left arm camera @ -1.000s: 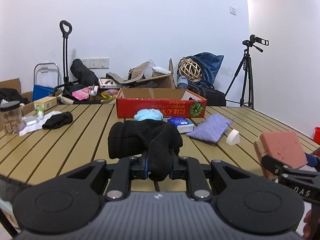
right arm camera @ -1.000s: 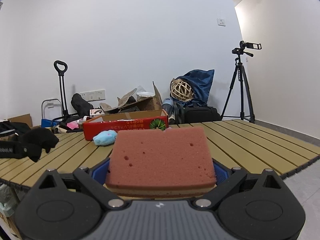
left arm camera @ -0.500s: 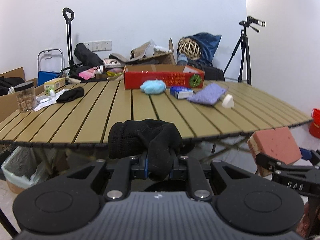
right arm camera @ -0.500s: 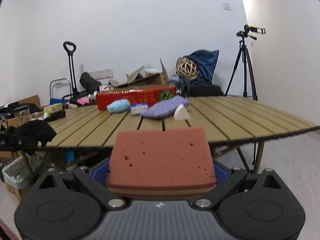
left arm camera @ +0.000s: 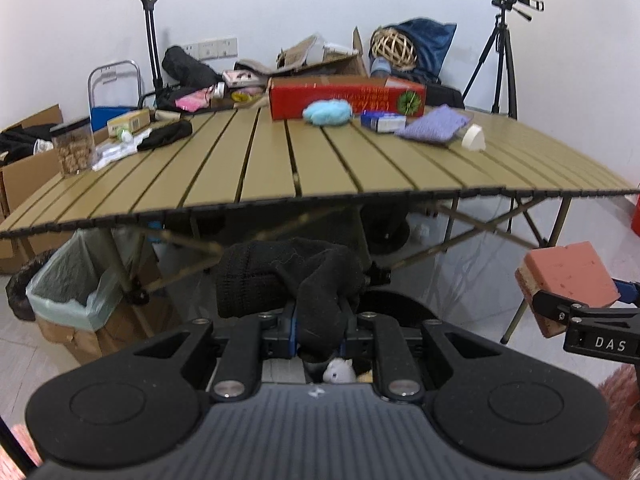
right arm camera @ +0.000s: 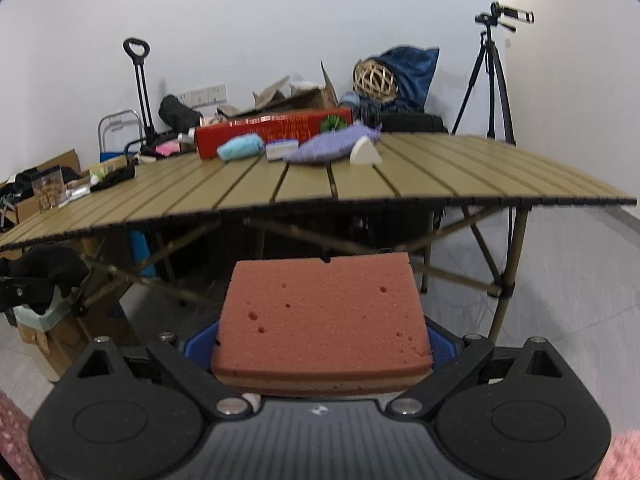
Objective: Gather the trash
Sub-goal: 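Carry the black glove and pink sponge down toward the black bin with both tools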
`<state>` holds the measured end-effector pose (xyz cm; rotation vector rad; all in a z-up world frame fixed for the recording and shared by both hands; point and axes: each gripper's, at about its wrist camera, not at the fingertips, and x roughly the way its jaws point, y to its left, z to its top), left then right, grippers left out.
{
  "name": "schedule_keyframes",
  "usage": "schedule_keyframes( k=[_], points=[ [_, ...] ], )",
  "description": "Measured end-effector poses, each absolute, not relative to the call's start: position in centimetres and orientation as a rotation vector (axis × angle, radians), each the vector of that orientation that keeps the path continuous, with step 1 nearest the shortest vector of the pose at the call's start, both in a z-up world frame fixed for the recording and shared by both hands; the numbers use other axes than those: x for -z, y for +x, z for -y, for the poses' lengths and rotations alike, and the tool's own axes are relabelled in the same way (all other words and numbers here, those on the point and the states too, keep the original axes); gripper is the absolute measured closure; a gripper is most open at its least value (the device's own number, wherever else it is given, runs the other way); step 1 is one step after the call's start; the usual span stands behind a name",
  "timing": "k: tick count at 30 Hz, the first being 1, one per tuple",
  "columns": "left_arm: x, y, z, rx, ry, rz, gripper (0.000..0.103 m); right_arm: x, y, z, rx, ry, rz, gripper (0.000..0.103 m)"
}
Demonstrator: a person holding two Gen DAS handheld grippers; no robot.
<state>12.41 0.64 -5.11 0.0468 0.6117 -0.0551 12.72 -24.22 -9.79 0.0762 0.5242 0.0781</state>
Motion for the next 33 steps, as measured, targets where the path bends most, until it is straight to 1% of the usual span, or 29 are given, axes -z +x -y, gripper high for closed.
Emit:
schedule_keyframes(
  k=[12,22,33],
  points=[
    [8.0,12.4,-1.0,0.040,0.059,-0.716,0.086,13.2,12.5,23.1,-0.108,0.058,-0.702,0.005],
    [10.4,12.8,-2.3,0.025,0.037,-0.787,0.087,15.1,13.5,21.7,-0.132,0.024,-0.779,0.005],
    [11.9,13.7,-5.6,-0.021,-0.031,-0.834,0.087,16.6,15.9,19.1,-0.170,-0.027,-0.830,0.005]
  ],
)
